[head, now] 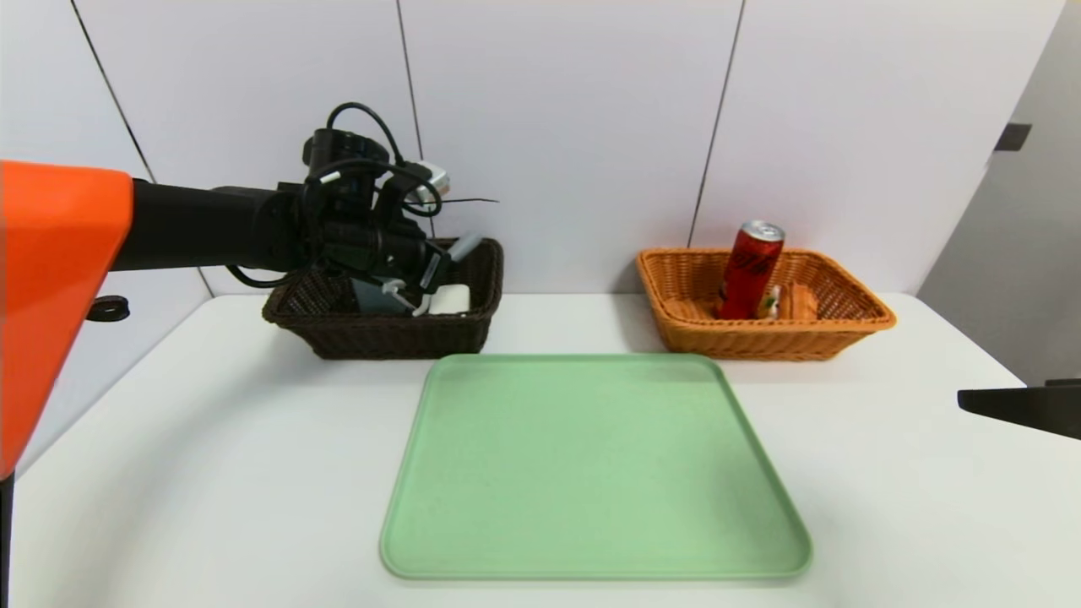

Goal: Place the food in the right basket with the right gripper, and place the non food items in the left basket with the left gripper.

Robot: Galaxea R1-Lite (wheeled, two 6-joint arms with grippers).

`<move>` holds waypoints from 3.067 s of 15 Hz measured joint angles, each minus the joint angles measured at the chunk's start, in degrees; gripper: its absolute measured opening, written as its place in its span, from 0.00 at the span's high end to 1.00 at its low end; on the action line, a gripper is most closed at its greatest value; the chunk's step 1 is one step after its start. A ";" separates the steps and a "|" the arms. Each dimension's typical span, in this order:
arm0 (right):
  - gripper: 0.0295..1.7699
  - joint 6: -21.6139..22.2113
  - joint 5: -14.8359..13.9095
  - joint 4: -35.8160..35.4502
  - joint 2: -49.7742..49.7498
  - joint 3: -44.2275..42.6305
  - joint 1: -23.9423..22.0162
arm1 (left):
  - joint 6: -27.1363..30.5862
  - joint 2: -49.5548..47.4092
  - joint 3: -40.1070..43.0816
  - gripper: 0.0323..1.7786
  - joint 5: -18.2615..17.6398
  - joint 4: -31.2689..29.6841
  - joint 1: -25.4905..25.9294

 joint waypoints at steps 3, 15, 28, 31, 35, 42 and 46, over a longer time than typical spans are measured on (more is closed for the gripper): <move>0.04 0.02 0.02 0.00 0.01 0.20 0.00 | 0.00 0.66 -0.18 0.87 0.10 -0.09 0.02; 0.03 0.06 -0.02 0.00 -0.16 0.15 0.00 | -4.85 -0.61 -2.95 0.23 0.27 0.43 0.39; 0.03 -0.20 -0.69 -0.99 -0.71 -0.44 0.00 | -23.86 -18.27 4.94 0.08 10.45 18.91 -3.83; 0.03 -0.41 -0.87 -0.96 -1.89 -0.30 0.00 | -27.61 -25.64 12.74 0.07 12.53 19.13 -4.18; 0.03 -0.79 -1.41 -0.77 -6.47 2.68 -0.18 | -29.57 -38.05 23.65 0.06 12.75 19.11 -4.35; 0.03 -1.73 -1.72 -2.80 -17.31 8.36 -0.35 | -27.77 -60.92 42.48 0.05 12.95 19.61 1.51; 0.03 -2.56 -1.79 -3.89 -22.95 12.28 -0.66 | -26.56 -73.94 53.11 0.05 12.90 20.38 8.66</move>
